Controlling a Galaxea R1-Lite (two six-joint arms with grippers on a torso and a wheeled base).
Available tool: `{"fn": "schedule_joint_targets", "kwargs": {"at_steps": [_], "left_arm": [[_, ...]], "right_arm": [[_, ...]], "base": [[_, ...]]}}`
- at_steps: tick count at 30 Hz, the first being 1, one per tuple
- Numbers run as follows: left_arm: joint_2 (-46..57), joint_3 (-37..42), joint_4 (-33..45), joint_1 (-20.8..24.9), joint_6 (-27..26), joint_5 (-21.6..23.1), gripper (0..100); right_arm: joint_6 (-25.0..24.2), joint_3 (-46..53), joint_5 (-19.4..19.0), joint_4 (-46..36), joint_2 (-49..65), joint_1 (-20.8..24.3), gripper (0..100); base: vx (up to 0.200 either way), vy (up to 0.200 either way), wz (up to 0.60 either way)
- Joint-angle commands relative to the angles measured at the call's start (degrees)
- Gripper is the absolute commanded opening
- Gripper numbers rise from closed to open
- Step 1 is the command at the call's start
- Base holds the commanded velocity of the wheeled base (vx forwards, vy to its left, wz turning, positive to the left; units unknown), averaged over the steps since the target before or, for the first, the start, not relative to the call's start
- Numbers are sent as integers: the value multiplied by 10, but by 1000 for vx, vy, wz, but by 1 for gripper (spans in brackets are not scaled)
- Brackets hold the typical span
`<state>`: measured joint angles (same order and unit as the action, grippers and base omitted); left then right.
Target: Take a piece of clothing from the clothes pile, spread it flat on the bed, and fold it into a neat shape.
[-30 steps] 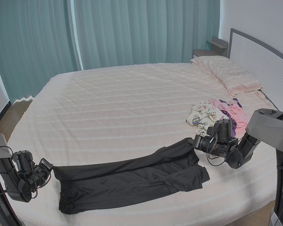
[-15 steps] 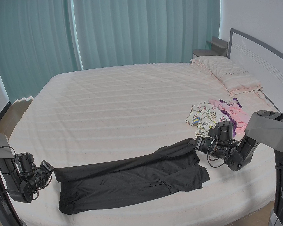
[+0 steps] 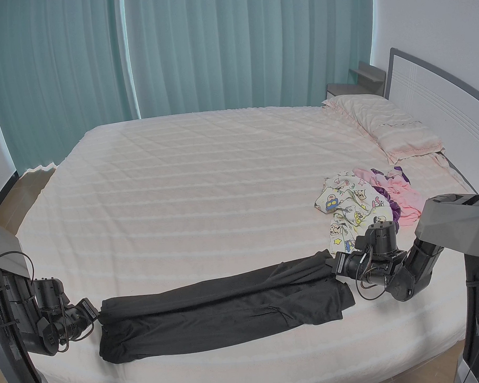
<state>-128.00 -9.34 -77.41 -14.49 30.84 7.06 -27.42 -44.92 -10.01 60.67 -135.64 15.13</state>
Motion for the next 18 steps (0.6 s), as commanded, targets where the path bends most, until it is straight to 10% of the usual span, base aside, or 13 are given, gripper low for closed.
{"fn": "schedule_joint_targets", "kwargs": {"at_steps": [1, 16, 17, 18], "left_arm": [[-30, 19, 0, 1, -19, -1, 0], [-59, 34, -1, 1, -57, -5, 0], [-59, 34, -1, 2, -57, -5, 100], [-59, 34, -1, 2, -57, -5, 100]], "right_arm": [[9, 20, 0, -3, -2, 3, 0], [29, 48, 0, -4, -13, 5, 0], [29, 48, 0, -4, -15, 6, 0], [29, 47, 0, -4, -16, 6, 0]], "base": [[0, 0, 0], [0, 0, 0], [0, 0, 0], [0, 0, 0]]}}
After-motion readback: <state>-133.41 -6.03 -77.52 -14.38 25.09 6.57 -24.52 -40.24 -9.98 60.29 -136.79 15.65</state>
